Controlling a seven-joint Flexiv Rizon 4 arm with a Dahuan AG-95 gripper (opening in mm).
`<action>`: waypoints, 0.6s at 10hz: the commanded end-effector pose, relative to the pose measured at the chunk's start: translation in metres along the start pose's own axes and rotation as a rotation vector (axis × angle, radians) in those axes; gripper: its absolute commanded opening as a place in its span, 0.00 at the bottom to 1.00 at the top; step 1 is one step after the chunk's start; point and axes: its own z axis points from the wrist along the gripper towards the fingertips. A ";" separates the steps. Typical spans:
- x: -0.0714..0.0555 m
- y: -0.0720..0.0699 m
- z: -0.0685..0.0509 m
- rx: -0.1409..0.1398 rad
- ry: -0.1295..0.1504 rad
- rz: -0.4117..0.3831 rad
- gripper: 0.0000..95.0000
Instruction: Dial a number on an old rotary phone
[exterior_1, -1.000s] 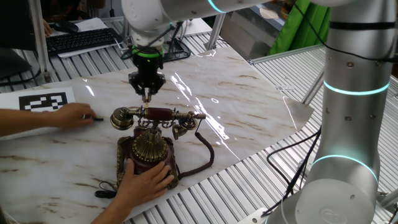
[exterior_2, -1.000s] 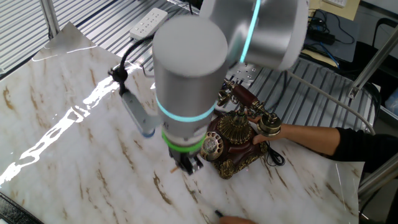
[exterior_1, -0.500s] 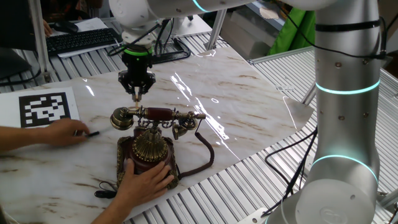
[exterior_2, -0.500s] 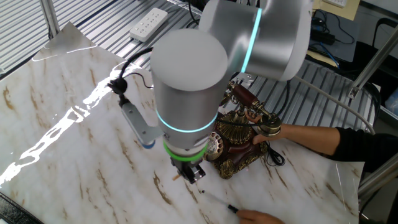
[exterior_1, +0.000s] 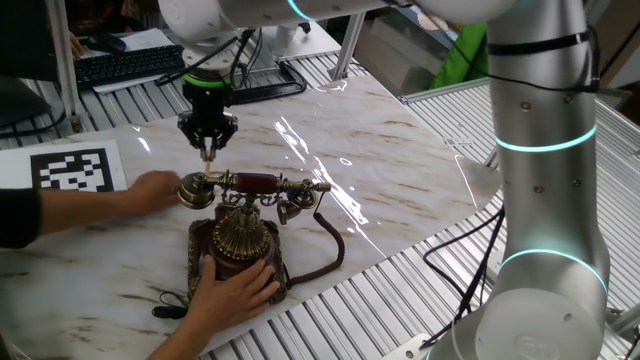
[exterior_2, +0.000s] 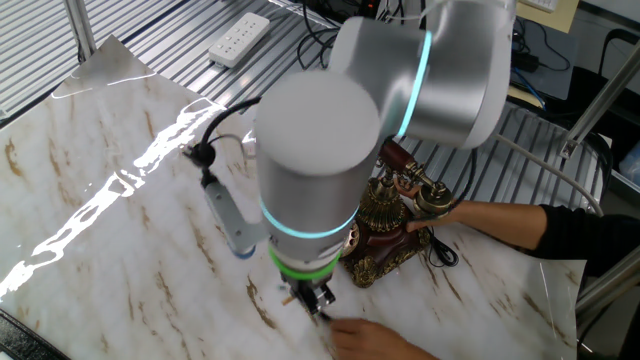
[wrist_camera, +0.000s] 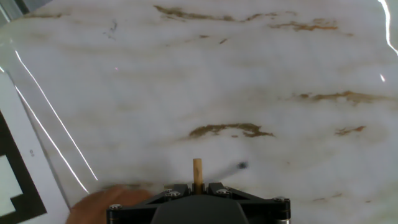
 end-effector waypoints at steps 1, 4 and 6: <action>-0.007 0.001 0.004 -0.005 -0.014 -0.005 0.00; -0.017 0.006 0.014 -0.011 -0.028 -0.021 0.00; -0.018 0.007 0.019 -0.012 -0.038 -0.024 0.00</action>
